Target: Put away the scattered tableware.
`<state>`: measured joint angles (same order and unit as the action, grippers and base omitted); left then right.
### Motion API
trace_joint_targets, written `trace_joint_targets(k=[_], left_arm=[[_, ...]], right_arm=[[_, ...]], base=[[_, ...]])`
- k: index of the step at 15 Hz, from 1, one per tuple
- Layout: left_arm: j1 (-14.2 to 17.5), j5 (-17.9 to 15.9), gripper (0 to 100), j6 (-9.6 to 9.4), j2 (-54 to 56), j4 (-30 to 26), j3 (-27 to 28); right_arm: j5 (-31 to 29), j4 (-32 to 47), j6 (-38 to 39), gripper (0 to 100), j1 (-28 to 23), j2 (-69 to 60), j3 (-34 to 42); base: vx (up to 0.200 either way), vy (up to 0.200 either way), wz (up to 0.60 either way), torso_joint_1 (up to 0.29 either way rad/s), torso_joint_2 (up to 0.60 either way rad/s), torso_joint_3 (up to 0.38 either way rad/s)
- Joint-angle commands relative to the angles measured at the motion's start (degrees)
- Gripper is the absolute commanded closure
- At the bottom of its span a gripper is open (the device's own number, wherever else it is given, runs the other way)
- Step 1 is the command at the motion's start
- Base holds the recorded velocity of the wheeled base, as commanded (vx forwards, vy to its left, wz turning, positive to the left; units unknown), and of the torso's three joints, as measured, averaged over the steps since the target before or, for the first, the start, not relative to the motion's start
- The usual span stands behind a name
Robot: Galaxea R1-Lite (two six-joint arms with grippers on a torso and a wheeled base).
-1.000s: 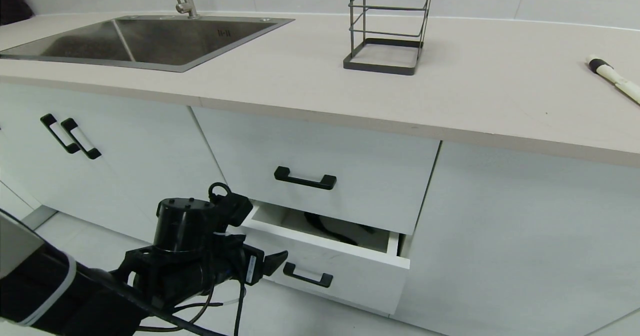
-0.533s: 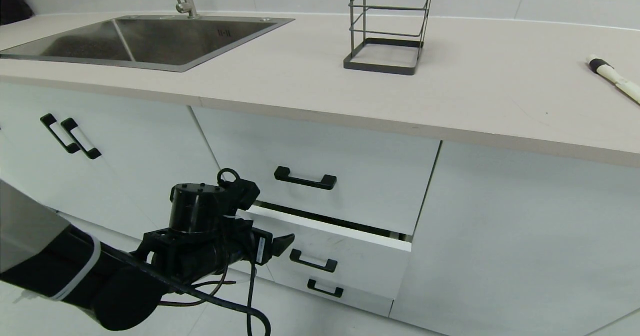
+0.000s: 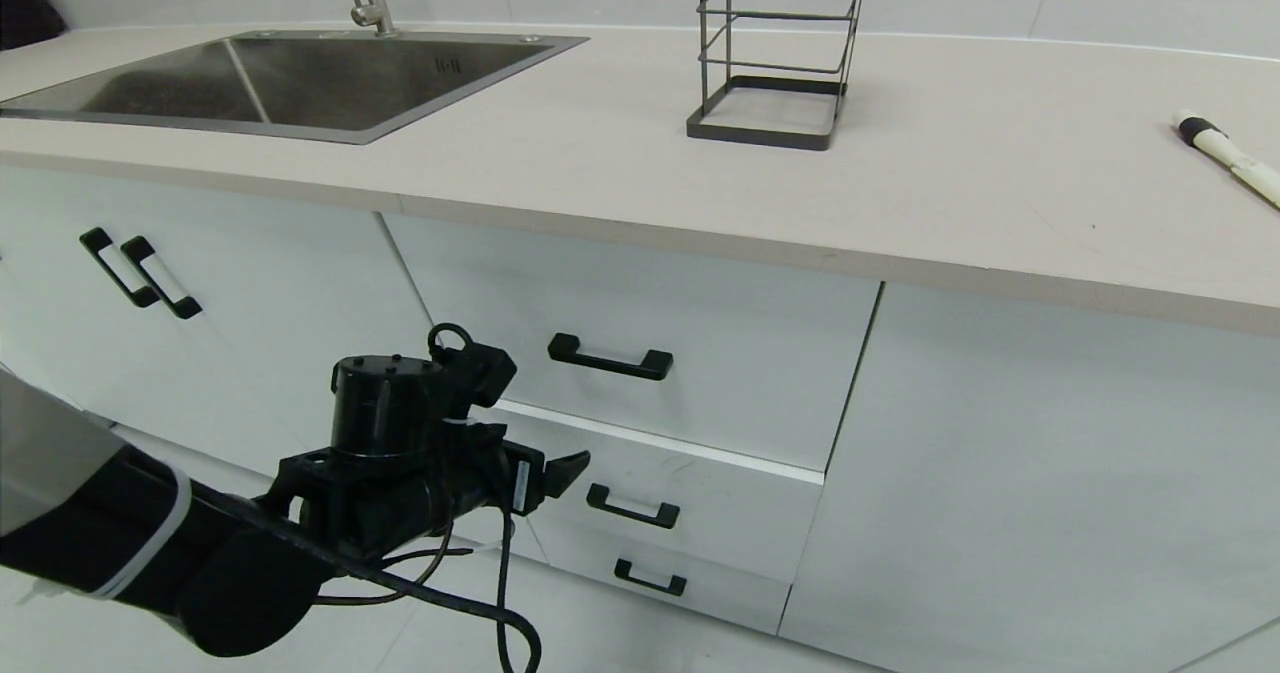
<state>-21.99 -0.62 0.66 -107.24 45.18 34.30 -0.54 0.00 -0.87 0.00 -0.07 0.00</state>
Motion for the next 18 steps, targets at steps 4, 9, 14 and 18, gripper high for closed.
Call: trace_joint_targets(k=[4,9,14,18], left_arm=[[-0.2,-0.1,0,0.04,14.7,5.4,-13.7],[5.0,-0.1,0,0.84,42.7,4.2,-26.7],[13.4,-0.2,0,0.4,72.7,-5.8,-34.3],[17.3,-1.4,0,-4.17,95.4,-30.0,-34.2]], right_arm=[[0.0,0.0,0.0,0,0.0,0.1,0.0],[0.0,0.0,0.0,0,0.0,0.1,0.0],[0.0,0.0,-0.1,0,0.0,0.1,0.0],[0.0,0.0,-0.1,0,0.0,0.1,0.0]], base=[[0.0,0.0,0.0,0.0,0.0,0.0],[0.0,0.0,0.0,0.0,0.0,0.0],[0.0,0.0,0.0,0.0,0.0,0.0],[0.0,0.0,0.0,0.0,0.0,0.0]])
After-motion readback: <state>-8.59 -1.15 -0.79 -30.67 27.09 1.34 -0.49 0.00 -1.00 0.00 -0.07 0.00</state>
